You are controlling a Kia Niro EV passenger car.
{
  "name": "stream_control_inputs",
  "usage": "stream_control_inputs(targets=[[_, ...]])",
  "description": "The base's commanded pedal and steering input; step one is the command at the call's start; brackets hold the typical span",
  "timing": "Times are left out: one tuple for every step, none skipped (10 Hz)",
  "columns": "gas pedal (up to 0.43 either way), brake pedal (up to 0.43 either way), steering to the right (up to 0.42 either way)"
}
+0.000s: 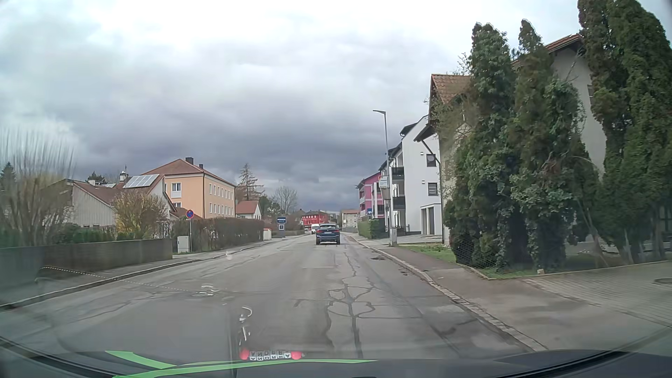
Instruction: Follow the waypoints while adhering to traffic rules and regulations
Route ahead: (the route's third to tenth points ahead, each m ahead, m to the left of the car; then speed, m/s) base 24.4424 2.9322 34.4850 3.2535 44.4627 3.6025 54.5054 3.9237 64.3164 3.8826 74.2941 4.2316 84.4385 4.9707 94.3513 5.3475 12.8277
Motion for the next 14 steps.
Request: stream_control_inputs(targets=[[0.138, 0.0, 0.0], [0.138, 0.0, 0.0], [0.13, 0.0, 0.0], [0.13, 0.0, 0.0], [0.13, 0.0, 0.0], [0.118, 0.0, 0.0], [0.118, 0.0, 0.0], [0.118, 0.0, 0.0], [0.118, 0.0, 0.0], [0.118, 0.0, 0.0], [0.118, 0.0, 0.0], [0.118, 0.0, 0.0], [0.118, 0.0, 0.0], [0.118, 0.0, 0.0]])
